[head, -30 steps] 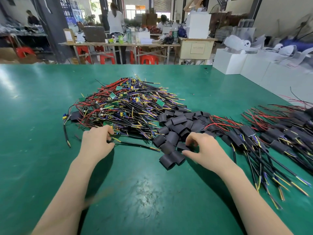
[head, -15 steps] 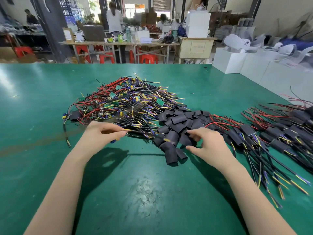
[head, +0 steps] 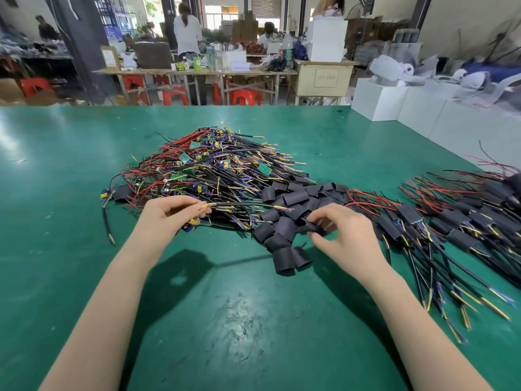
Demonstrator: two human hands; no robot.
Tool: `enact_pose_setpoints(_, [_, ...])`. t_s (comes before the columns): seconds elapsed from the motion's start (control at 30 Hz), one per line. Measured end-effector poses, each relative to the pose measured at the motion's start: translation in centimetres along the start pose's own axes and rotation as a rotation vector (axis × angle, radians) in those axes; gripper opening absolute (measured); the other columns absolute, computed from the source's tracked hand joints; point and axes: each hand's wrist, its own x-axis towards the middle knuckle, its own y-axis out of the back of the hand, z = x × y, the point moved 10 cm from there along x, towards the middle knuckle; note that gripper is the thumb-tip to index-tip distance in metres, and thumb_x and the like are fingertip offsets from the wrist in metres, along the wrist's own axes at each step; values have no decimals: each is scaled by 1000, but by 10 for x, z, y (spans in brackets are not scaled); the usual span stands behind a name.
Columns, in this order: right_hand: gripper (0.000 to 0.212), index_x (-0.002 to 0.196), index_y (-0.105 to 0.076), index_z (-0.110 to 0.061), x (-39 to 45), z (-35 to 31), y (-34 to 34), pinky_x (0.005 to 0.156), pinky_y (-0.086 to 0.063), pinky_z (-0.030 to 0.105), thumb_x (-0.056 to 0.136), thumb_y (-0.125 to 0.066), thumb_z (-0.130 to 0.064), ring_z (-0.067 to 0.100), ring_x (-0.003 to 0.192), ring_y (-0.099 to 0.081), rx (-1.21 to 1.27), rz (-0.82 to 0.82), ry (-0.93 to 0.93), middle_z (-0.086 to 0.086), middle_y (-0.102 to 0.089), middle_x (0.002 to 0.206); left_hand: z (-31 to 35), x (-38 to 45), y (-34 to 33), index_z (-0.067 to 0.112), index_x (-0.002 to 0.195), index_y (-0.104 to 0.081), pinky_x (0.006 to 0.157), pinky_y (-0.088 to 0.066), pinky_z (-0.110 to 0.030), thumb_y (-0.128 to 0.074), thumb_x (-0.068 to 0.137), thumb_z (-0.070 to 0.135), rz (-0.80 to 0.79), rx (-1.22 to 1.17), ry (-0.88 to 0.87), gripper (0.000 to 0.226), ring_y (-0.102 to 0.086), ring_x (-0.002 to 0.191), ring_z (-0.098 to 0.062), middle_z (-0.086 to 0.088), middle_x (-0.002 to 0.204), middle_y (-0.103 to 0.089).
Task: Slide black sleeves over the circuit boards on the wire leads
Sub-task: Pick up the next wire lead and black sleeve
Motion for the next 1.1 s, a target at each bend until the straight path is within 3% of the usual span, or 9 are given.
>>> enact_pose_setpoints(0.1, [27, 88, -68, -19, 0, 2, 0, 70, -51, 35, 65, -74, -5, 17, 75, -60, 14, 12, -7, -6, -65, 83, 0, -1, -7, 25, 75, -79, 47, -39, -7, -64, 88, 6, -32, -40, 11, 28, -56, 54, -2, 2, 71, -74])
enact_pose_setpoints(0.27, [29, 93, -68, -17, 0, 4, -3, 73, -50, 34, 67, -75, -7, 15, 79, -59, 38, 9, -6, -6, -65, 87, -3, 0, -12, 26, 77, -79, 57, -47, -17, -64, 87, 8, -73, -77, 30, 26, -57, 62, -11, -4, 77, -74])
enact_pose_setpoints(0.4, [32, 96, -67, -18, -1, 0, -4, 75, -48, 28, 67, -76, -8, 10, 81, -57, 63, -6, 29, -8, -63, 89, -6, -2, -17, 15, 76, -78, 55, -45, -14, -64, 88, 7, -86, -64, 43, 20, -54, 61, -9, -5, 74, -72])
enact_pose_setpoints(0.63, [36, 102, -65, -17, -4, -23, -10, 75, -42, 35, 68, -77, -14, 20, 88, -57, -78, -54, 190, -4, -64, 95, -8, -5, -26, 8, 83, -74, 50, -40, -8, -66, 89, 7, -97, 55, 69, 11, -53, 54, -1, 1, 70, -72])
enact_pose_setpoints(0.77, [37, 97, -67, -14, -3, -33, -9, 74, -41, 36, 63, -78, -11, 25, 84, -61, -244, -13, 259, -2, -66, 91, -7, -7, -40, 11, 81, -75, 53, -41, -13, -65, 90, 10, -157, 124, 50, 13, -49, 60, -13, -18, 70, -64])
enact_pose_setpoints(0.87, [34, 95, -68, -15, -3, -34, -5, 74, -45, 40, 63, -78, -12, 25, 83, -63, -276, 24, 268, -3, -67, 90, -8, -8, -43, 16, 75, -76, 50, -38, -13, -65, 90, 10, -176, 125, 65, 19, -46, 55, -9, -3, 59, -56])
enact_pose_setpoints(1.0, [33, 96, -67, -18, -3, -32, 0, 76, -41, 37, 65, -77, -15, 21, 85, -61, -240, 52, 234, -6, -66, 90, -13, -7, -38, 16, 75, -77, 50, -36, -13, -66, 90, 15, -163, 173, 98, 19, -45, 55, -10, -8, 60, -54])
enact_pose_setpoints(1.1, [33, 93, -67, -18, -2, -31, 1, 75, -41, 38, 62, -77, -14, 23, 83, -62, -304, 80, 221, -4, -66, 88, -11, -11, -46, 18, 74, -77, 52, -38, -13, -66, 90, 15, -221, 170, 104, 20, -46, 54, -7, -1, 58, -56])
